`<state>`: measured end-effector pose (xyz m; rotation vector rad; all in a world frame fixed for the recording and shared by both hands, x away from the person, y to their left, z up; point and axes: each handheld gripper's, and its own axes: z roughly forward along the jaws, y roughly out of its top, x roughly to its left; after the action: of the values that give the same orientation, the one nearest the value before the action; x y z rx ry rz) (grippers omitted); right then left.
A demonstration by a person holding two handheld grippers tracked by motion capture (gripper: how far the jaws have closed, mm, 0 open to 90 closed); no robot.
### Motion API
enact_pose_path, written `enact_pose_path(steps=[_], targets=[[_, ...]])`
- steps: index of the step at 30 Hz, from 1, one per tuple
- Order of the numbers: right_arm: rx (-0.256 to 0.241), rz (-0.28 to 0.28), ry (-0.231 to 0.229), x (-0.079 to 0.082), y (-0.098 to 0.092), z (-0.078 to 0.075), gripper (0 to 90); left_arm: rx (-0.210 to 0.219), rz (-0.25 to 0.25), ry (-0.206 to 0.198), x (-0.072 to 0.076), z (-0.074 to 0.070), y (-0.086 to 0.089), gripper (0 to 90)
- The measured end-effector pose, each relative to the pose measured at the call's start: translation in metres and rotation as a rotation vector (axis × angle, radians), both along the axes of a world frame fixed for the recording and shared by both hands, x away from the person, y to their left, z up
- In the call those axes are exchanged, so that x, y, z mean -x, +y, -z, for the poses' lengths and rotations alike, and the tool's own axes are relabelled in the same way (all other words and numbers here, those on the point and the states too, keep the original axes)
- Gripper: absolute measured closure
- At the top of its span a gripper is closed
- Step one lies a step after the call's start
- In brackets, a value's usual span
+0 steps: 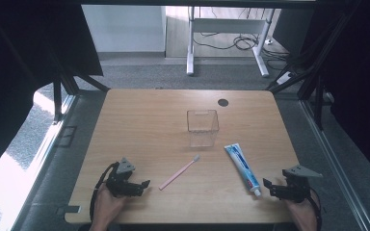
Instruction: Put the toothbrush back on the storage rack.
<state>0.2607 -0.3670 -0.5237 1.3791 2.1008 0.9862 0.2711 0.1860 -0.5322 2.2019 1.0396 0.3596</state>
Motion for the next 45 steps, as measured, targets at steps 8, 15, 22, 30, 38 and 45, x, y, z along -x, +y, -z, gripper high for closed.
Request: enact_pose_path(steps=[8,15,22,30,38,45], targets=[[-0.017,-0.004,0.005,0.000,-0.003,0.001,10.0,-0.028,-0.014,0.010,0.000,-0.001,-0.006,12.6],[-0.015,-0.009,0.014,-0.001,-0.003,0.003,10.0,-0.017,-0.024,0.033,-0.001,-0.003,-0.006,12.6],[-0.021,-0.011,0.014,-0.002,-0.003,0.003,10.0,-0.016,-0.025,0.041,0.000,-0.006,-0.009,12.7],[-0.023,-0.013,0.015,-0.002,-0.004,0.003,10.4,-0.040,0.005,0.041,0.003,-0.013,-0.012,15.9],[-0.038,-0.007,0.015,-0.002,-0.005,0.004,10.6,-0.050,0.045,0.060,0.001,-0.019,-0.020,23.4],[-0.038,-0.001,0.016,-0.003,-0.006,0.004,10.6,-0.044,0.094,0.086,-0.003,-0.026,-0.026,23.5]])
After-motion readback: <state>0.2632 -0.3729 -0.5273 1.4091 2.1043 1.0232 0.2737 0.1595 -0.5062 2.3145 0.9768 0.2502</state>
